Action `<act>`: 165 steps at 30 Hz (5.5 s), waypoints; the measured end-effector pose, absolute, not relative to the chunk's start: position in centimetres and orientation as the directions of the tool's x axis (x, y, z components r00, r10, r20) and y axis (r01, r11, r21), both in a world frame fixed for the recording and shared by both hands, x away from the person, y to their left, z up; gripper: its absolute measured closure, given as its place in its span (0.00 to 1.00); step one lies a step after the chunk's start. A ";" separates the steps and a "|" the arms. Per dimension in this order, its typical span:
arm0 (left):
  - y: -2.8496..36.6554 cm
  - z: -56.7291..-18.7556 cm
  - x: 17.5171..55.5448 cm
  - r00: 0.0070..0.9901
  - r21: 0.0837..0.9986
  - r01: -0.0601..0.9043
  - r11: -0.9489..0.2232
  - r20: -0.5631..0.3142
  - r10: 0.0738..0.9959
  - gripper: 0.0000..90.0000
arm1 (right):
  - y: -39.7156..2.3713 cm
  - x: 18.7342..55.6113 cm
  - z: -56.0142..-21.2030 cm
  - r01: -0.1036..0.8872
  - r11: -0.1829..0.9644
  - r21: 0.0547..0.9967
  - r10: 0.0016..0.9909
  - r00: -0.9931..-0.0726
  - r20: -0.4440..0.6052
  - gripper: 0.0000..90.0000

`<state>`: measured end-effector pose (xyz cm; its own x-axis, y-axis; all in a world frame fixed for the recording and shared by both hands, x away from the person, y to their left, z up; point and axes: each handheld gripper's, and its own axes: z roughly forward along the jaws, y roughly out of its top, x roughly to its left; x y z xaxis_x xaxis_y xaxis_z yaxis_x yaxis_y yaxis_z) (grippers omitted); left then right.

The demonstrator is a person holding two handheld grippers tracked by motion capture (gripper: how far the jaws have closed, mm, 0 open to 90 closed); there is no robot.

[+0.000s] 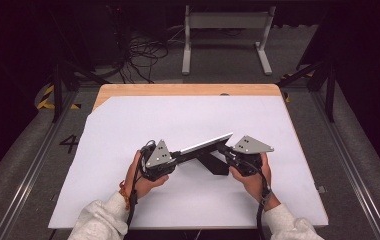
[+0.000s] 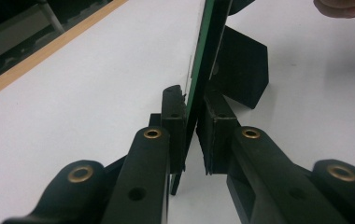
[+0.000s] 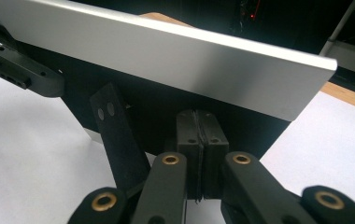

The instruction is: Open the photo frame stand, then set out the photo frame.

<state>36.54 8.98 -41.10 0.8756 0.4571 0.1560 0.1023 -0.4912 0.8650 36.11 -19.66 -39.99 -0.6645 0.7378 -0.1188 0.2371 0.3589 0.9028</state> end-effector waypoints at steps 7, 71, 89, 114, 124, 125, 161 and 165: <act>8.9 -41.1 36.4 0.879 0.863 0.097 -0.495 0.159 0.450 0.92 | -19.7 36.4 -40.1 0.243 0.352 0.904 0.740 -0.664 -0.110 0.99; 6.6 -40.8 33.9 0.901 0.847 0.052 -0.529 0.189 0.390 0.80 | -18.0 37.8 -40.4 0.273 0.320 0.907 0.741 -0.668 -0.060 0.97; 8.1 -39.7 32.5 0.920 0.858 0.004 -0.513 0.198 0.337 0.82 | -18.7 38.0 -39.9 0.268 0.301 0.915 0.744 -0.666 -0.049 0.96; 6.3 -40.3 33.1 0.931 0.863 0.014 -0.505 0.173 0.322 0.87 | -17.6 39.0 -40.4 0.281 0.299 0.912 0.719 -0.694 -0.022 1.00; 5.8 -40.4 33.1 0.931 0.866 0.018 -0.500 0.168 0.325 0.85 | -17.3 39.0 -40.5 0.279 0.299 0.913 0.729 -0.684 -0.029 1.00; 5.7 -40.4 33.1 0.931 0.867 0.017 -0.498 0.168 0.325 0.85 | -17.2 39.1 -40.5 0.278 0.300 0.913 0.728 -0.685 -0.030 1.00; 10.1 -42.2 32.2 0.923 0.831 0.063 -0.553 0.163 0.350 0.88 | -21.8 34.0 -40.0 0.271 0.358 0.894 0.752 -0.650 -0.104 0.82; 12.3 -42.8 32.3 0.907 0.825 0.108 -0.555 0.147 0.395 0.87 | -21.8 32.7 -40.5 0.279 0.371 0.886 0.740 -0.665 -0.100 0.79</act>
<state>32.25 12.34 -42.81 0.9067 0.3953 0.1470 0.1081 -0.5547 0.8250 32.65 -21.80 -40.52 -0.6652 0.7399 -0.1001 0.2790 0.3707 0.8859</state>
